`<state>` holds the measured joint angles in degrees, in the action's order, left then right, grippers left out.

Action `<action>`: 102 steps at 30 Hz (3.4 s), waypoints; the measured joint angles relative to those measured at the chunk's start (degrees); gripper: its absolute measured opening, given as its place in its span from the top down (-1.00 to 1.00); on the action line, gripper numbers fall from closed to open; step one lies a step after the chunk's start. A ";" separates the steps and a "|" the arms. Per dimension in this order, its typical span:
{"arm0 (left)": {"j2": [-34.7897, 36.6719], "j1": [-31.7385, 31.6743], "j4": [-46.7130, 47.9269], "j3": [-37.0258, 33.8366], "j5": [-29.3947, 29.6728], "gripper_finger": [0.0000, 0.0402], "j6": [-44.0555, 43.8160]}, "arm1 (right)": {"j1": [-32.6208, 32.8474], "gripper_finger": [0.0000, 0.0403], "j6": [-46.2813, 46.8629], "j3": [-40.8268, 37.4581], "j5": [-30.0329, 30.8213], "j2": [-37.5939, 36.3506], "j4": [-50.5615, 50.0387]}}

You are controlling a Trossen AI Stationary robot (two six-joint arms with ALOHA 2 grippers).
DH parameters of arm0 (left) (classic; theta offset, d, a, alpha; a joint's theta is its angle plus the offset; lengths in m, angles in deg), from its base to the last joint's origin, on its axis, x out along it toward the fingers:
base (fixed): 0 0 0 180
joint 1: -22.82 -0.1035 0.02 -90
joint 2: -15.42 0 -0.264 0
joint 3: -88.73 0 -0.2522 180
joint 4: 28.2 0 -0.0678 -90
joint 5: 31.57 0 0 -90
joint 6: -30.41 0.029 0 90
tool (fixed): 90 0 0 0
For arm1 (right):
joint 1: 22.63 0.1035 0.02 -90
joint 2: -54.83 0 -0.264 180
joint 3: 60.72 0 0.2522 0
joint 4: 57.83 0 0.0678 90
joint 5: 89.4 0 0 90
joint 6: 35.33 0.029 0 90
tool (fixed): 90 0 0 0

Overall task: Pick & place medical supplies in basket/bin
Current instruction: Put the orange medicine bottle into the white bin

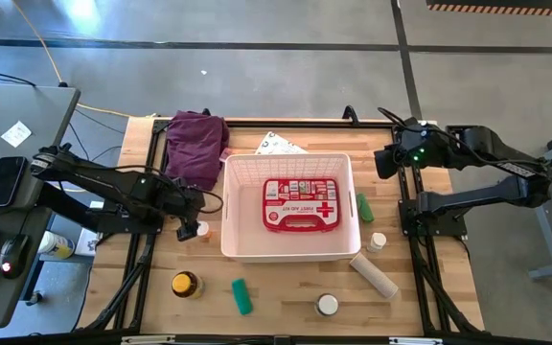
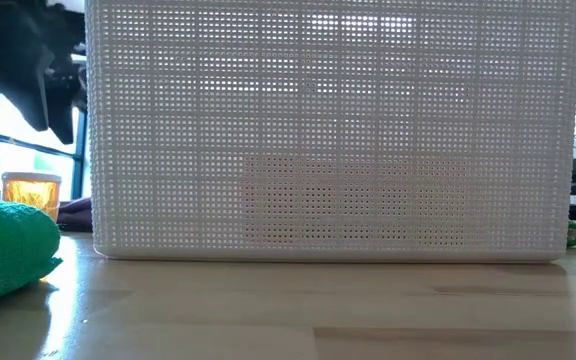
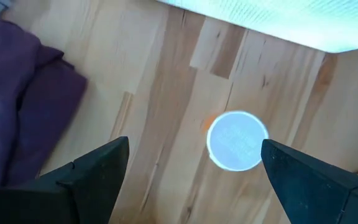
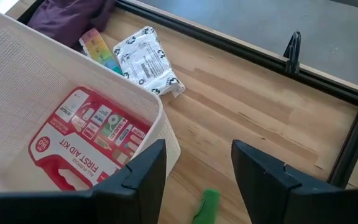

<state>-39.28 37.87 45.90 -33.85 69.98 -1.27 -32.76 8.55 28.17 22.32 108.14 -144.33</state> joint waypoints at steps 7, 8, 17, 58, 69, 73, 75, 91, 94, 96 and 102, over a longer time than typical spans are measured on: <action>1.77 0.00 -3.63 -4.77 -0.74 -0.99 0.21 | 0.00 0.14 2.93 0.00 0.36 0.14 -1.87; 2.12 0.00 -4.40 -5.23 -0.70 -0.99 0.49 | 0.00 0.14 3.47 0.00 0.47 0.32 -2.22; 3.86 0.02 -8.27 -7.72 -0.70 -0.99 1.49 | 0.00 0.14 5.17 0.00 0.02 1.53 -2.94; -7.33 0.00 -15.24 -7.70 -7.74 -0.99 2.92 | 0.04 0.14 3.65 0.00 -0.94 5.02 -4.56; -7.33 -0.02 -16.11 -7.70 -8.15 -0.99 2.72 | 0.04 0.14 3.64 0.00 -1.18 5.02 -4.58; -7.33 -0.02 -16.99 -8.90 -8.73 -0.99 4.70 | 0.05 0.14 3.64 0.00 -1.22 5.02 -4.58; -7.33 -0.02 -16.70 -9.17 -10.69 -0.99 7.53 | 0.05 0.14 3.64 0.00 -1.32 5.02 -4.58; -7.55 0.87 -17.32 -6.83 -15.59 -0.88 20.54 | 0.95 0.14 2.16 0.00 -3.58 5.02 -4.58; -8.97 0.70 -15.58 -6.81 -9.35 -0.81 16.64 | 2.83 0.14 2.16 0.00 -3.11 5.00 -4.58; -9.64 0.70 -13.81 -6.81 -6.49 -0.79 12.85 | 4.22 0.14 2.19 0.00 -2.99 5.00 -4.58; -12.05 0.72 -12.71 -6.81 -11.62 -0.87 -3.74 | 7.93 0.14 2.32 0.00 -0.42 5.00 -4.58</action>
<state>-51.32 38.59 33.19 -40.65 58.36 -5.01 -24.82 10.87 28.17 21.89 113.13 -148.91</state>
